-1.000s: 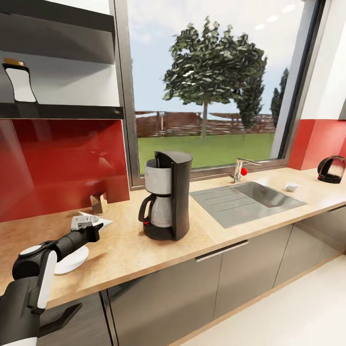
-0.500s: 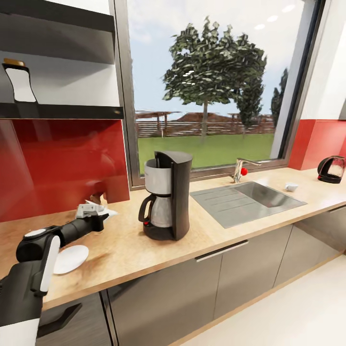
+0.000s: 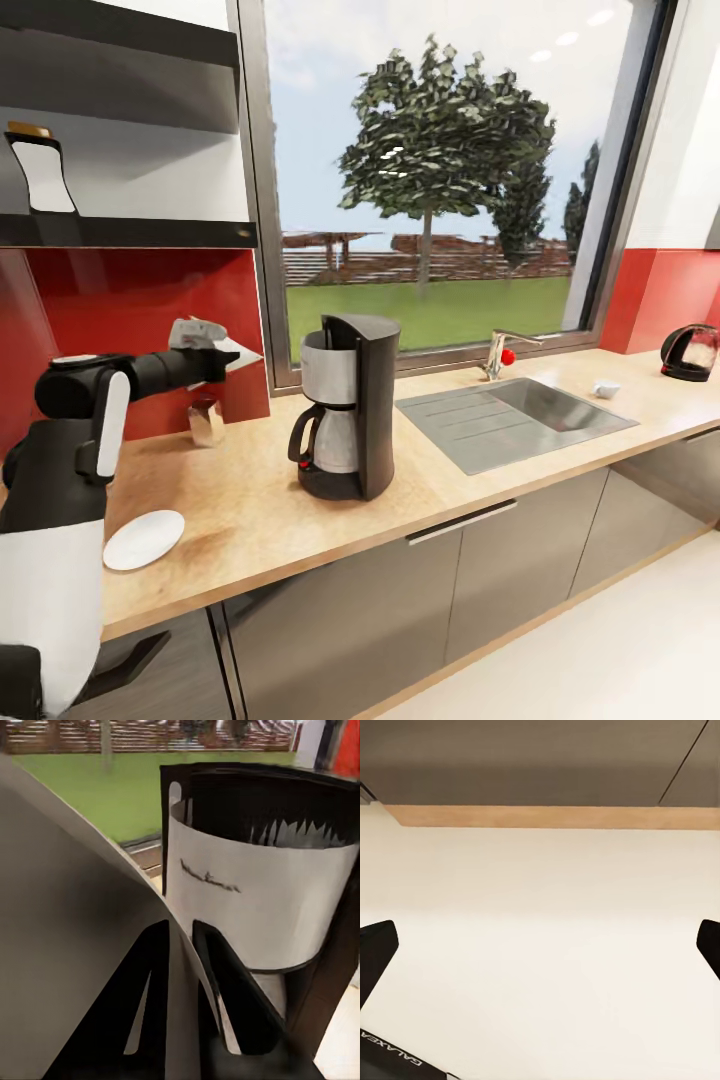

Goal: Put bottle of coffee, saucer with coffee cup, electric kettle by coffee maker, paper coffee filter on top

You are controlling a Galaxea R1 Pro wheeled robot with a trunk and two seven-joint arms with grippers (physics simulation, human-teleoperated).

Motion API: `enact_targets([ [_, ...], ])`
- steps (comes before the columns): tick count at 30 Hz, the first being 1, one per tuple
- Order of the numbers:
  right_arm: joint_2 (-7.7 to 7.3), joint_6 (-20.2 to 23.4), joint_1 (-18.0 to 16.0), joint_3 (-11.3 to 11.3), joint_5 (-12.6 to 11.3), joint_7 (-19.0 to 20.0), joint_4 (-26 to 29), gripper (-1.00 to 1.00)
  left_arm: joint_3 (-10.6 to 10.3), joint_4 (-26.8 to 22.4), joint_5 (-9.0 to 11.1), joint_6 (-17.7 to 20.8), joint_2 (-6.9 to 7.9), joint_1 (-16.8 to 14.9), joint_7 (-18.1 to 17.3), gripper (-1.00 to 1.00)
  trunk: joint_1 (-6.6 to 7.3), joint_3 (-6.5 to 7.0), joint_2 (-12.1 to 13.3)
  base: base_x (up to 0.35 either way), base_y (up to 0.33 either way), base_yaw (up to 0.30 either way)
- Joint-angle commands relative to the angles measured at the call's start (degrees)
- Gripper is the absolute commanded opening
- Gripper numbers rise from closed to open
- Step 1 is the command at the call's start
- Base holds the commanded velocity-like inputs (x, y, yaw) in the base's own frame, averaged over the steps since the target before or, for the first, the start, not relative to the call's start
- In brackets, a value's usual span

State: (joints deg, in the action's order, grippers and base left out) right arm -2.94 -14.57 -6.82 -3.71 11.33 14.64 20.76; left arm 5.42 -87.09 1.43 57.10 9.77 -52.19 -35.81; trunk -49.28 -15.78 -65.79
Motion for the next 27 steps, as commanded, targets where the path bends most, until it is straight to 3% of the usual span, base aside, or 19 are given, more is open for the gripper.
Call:
enact_targets([
  [1, -0.05, -0.2, 0.0, -0.2, 0.2, -0.1, 0.0, 1.0, -0.2, 2.1, -0.1, 0.4, 0.04, -2.8, -0.3, -1.0, 0.0, -0.08, 0.0, 0.0, 0.0, 0.0],
  [3, -0.05, -0.2, 0.0, -0.2, 0.2, -0.1, 0.0, 1.0, -0.5, 3.7, -0.1, 0.5, 0.05, -4.5, -0.3, -1.0, 0.0, -0.08, 0.0, 0.0, 0.0, 0.0],
  [8, -0.05, -0.2, 0.0, -0.2, 0.2, -0.1, 0.0, 1.0, -5.3, 12.3, -0.1, 0.5, 0.04, -11.9, -0.3, -1.0, 0.0, -0.08, 0.0, 0.0, 0.0, 0.0],
  [12, -0.05, -0.2, 0.0, -0.2, 0.2, -0.1, 0.0, 1.0, -6.8, 16.8, -0.1, 0.6, -0.04, -16.0, -0.4, -1.0, 0.0, -0.08, 0.0, 0.0, 0.0, 0.0],
  [23, -0.05, -0.2, 0.0, -0.2, 0.2, -0.1, 0.0, 1.0, -7.5, 30.0, -0.1, 0.6, -0.31, -26.3, -0.6, -1.0, 0.0, -0.08, 0.0, 0.0, 0.0, 0.0],
  [27, -0.05, -0.2, 0.0, -0.2, 0.2, -0.1, 0.0, 1.0, -7.7, 37.0, -0.1, 0.6, -1.94, -30.6, -0.6, -1.0, 0.0, -0.08, 0.0, 0.0, 0.0, 0.0],
])
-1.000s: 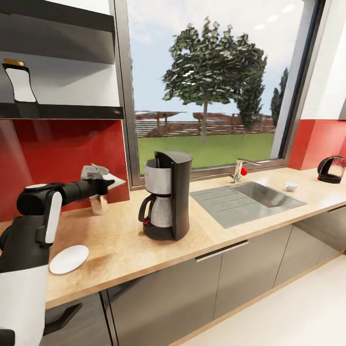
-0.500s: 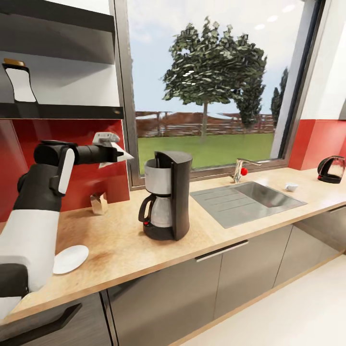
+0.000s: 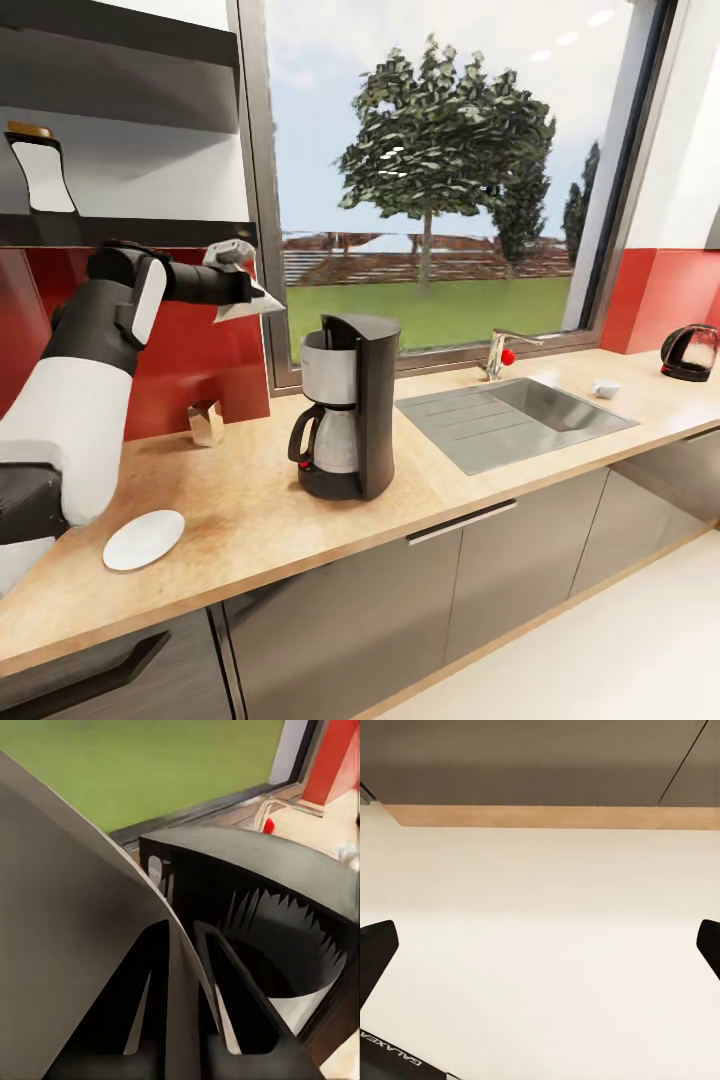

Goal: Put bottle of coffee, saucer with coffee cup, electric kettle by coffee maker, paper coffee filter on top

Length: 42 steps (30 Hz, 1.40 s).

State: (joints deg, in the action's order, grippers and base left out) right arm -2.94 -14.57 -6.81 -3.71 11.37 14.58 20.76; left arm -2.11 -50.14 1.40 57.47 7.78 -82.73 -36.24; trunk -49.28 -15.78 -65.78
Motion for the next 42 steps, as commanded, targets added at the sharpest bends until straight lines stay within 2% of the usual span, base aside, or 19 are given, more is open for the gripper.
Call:
enact_targets([
  [1, -0.04, -0.2, 0.0, -0.2, 0.2, -0.1, 0.0, 1.0, -0.2, 2.4, -0.1, 0.2, -0.74, -1.3, -0.2, -1.0, 0.0, -0.08, 0.0, 0.0, 0.0, 0.0],
  [3, -0.04, -0.2, 0.0, -0.2, 0.2, -0.1, 0.0, 1.0, -0.5, 4.4, -0.1, 0.2, -1.44, -2.2, -0.2, -1.0, 0.0, -0.08, 0.0, 0.0, 0.0, 0.0],
  [5, -0.04, -0.2, 0.0, -0.2, 0.2, -0.1, 0.0, 1.0, -1.6, 6.6, -0.1, 0.2, -2.25, -3.1, -0.2, -1.0, 0.0, -0.08, 0.0, 0.0, 0.0, 0.0],
  [7, -0.04, -0.2, 0.0, -0.2, 0.2, -0.1, 0.0, 1.0, -4.6, 8.0, -0.1, 0.2, -3.37, -3.6, -0.2, -1.0, 0.0, -0.08, 0.0, 0.0, 0.0, 0.0],
  [9, -0.04, -0.2, 0.0, -0.2, 0.2, -0.1, 0.0, 1.0, -6.9, 8.5, -0.1, 0.2, -3.89, -3.7, -0.2, -1.0, 0.0, -0.08, 0.0, 0.0, 0.0, 0.0],
  [12, -0.04, -0.2, 0.0, -0.2, 0.2, -0.2, 0.0, 1.0, -9.0, 8.8, -0.1, 0.2, -4.6, -3.9, -0.2, -1.0, 0.0, -0.08, 0.0, 0.0, 0.0, 0.0],
  [18, -0.04, -0.2, 0.0, -0.2, 0.2, -0.2, 0.0, 1.0, -9.6, 8.7, 0.0, 0.2, -4.81, -3.9, -0.5, -1.0, 0.0, -0.08, 0.0, 0.0, 0.0, 0.0],
  [19, -0.04, -0.2, 0.0, -0.2, 0.2, -0.2, 0.0, 1.0, -9.6, 8.5, 0.0, 0.2, -4.76, -3.9, -2.3, -1.0, 0.0, -0.08, 0.0, 0.0, 0.0, 0.0],
  [25, -0.05, -0.2, 0.0, -0.2, 0.2, -0.2, 0.0, 1.0, -9.4, 8.3, 0.0, 0.2, -4.55, -3.9, -6.4, -1.0, 0.0, -0.08, 0.0, 0.0, 0.0, 0.0],
  [42, -0.04, -0.2, 0.0, -0.2, 0.2, -0.2, 0.0, 1.0, -9.3, 8.3, 0.0, 0.1, -4.35, -3.9, -7.2, -1.0, 0.0, -0.08, 0.0, 0.041, -0.021, 0.0],
])
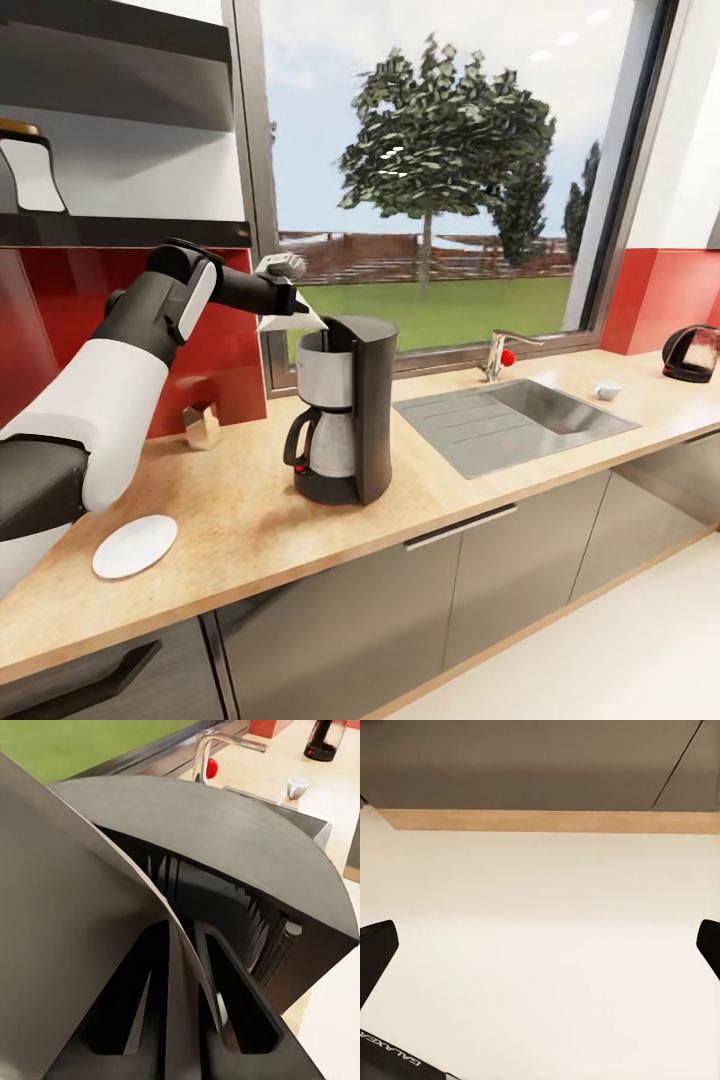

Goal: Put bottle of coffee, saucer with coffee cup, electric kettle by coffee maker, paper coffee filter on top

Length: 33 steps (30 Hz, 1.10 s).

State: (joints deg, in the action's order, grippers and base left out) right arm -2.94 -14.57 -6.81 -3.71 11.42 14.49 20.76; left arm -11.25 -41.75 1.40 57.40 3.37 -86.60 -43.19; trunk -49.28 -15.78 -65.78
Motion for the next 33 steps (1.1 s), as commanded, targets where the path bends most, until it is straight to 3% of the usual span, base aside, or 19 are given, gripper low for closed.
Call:
enact_targets([
  [1, -0.04, -0.2, 0.0, -0.2, 0.2, -0.1, 0.0, 1.0, -0.2, 0.0, 0.0, 0.2, 0.06, -0.1, -0.2, -1.0, -0.01, -0.08, 0.0, 0.025, -0.014, 0.0],
  [17, -0.04, -0.2, 0.0, -0.2, 0.2, -0.1, -0.1, 1.0, -0.4, 0.3, -0.2, 0.2, 0.02, -0.1, -0.2, -1.0, -0.01, -0.08, 0.0, 0.02, -0.002, 0.0],
  [21, -0.04, -0.2, 0.0, -0.2, 0.2, -0.1, -0.1, 1.0, -0.4, 0.8, -0.4, 0.2, -0.03, -1.3, -0.1, -1.0, -0.01, -0.08, 0.0, 0.0, 0.0, 0.0],
  [26, -0.04, -0.2, 0.0, -0.2, 0.2, -0.1, -0.1, 1.0, -0.5, 8.7, -0.7, 0.2, -0.33, -7.3, 0.1, -1.0, -0.01, -0.08, 0.0, 0.0, 0.0, 0.0],
  [33, -0.04, -0.2, 0.0, -0.2, 0.2, -0.1, -0.1, 1.0, -0.6, 12.1, -0.9, 0.1, -1.37, -9.8, 0.2, -1.0, -0.01, -0.08, 0.0, 0.0, 0.0, 0.0],
])
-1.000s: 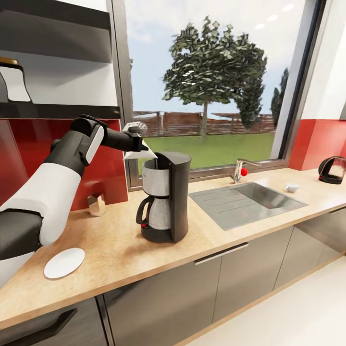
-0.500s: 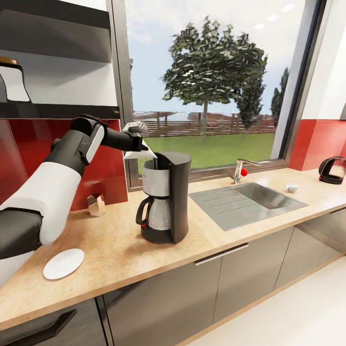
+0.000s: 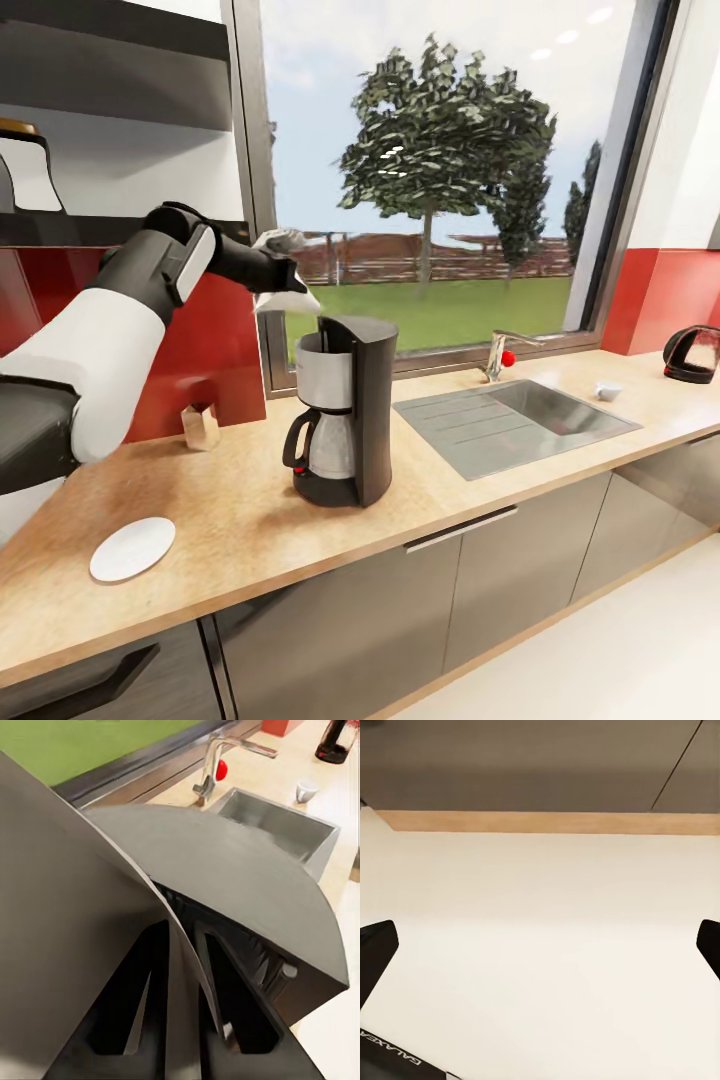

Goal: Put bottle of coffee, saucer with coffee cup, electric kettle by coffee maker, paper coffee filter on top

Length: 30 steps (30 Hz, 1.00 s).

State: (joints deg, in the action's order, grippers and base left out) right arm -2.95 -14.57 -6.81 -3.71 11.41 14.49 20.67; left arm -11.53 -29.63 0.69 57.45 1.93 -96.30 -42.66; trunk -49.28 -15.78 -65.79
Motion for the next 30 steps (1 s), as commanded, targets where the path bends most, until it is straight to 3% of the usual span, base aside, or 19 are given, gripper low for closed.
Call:
enact_targets([
  [1, -0.04, -0.2, 0.0, -0.2, 0.2, -0.1, 0.0, 1.0, -0.4, 0.4, -0.9, 0.1, -0.48, -0.7, -0.3, -1.0, 0.0, -0.08, 0.0, 0.0, 0.0, 0.0],
  [6, -0.04, -0.2, 0.0, -0.2, 0.2, -0.1, 0.0, 1.0, -0.6, 7.4, -10.0, 0.1, -4.69, -4.6, -0.3, -1.0, 0.0, -0.08, 0.0, 0.0, 0.0, 0.0],
  [9, -0.04, -0.2, 0.0, -0.2, 0.2, -0.1, 0.0, 1.0, -0.5, 10.0, -12.2, 0.1, -6.03, -5.7, -0.3, -1.0, 0.0, -0.08, 0.0, 0.0, 0.0, 0.0],
  [24, -0.04, -0.2, 0.0, -0.2, 0.2, -0.1, 0.0, 1.0, -0.5, 11.5, -13.4, 0.1, -6.41, -6.2, -0.3, -1.0, 0.0, -0.08, 0.0, 0.0, 0.0, 0.0],
  [30, -0.04, -0.2, 0.0, -0.2, 0.2, -0.1, 0.0, 1.0, -2.7, 14.2, -13.4, 0.1, -6.41, -6.2, -0.3, -1.0, 0.0, -0.08, 0.0, 0.0, 0.0, 0.0],
])
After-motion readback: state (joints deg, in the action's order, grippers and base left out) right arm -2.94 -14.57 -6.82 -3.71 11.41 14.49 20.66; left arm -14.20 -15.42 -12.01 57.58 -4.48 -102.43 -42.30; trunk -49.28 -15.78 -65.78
